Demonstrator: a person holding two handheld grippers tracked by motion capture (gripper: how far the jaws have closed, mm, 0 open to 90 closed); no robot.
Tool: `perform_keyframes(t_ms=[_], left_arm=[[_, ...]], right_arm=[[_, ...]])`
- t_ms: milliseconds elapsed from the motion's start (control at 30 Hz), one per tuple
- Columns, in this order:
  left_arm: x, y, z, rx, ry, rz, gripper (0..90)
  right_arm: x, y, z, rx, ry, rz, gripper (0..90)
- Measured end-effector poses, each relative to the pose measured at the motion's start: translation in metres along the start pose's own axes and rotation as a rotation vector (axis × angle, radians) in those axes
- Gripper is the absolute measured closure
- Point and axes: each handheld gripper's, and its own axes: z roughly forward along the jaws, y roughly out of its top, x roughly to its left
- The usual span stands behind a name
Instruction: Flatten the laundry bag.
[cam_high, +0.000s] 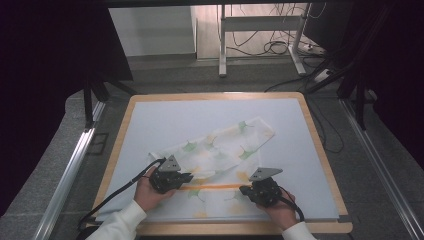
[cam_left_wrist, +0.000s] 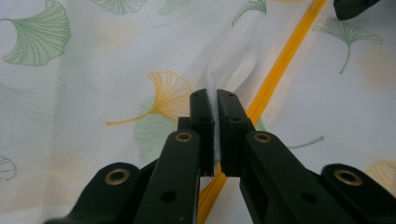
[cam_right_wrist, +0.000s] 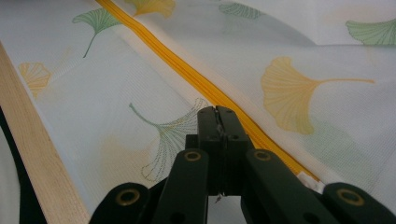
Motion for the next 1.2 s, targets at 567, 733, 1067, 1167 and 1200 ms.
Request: perform_keyframes(t_ms=[567, 733, 1067, 1167, 1200], left_arm=[[0.021, 0.008, 0.003, -0.03, 0.013, -0.054, 86.9], [0.025, 0.009, 0.002, -0.035, 0.02, -0.059, 86.9], [0.033, 0.011, 0.003, -0.038, 0.025, -0.078, 87.0], [0.034, 0.011, 0.003, -0.039, 0.029, -0.086, 87.0], [0.035, 0.011, 0.003, -0.04, 0.031, -0.084, 87.0]], right_arm=[[-0.001, 0.0, 0.001, 0.005, -0.002, -0.009, 89.1], [-0.001, 0.0, 0.002, 0.008, -0.003, -0.011, 89.1], [-0.001, 0.0, 0.001, 0.008, -0.002, -0.014, 89.1], [-0.001, 0.0, 0.002, 0.007, -0.003, -0.015, 89.1], [-0.001, 0.0, 0.002, 0.007, -0.003, -0.015, 89.1]])
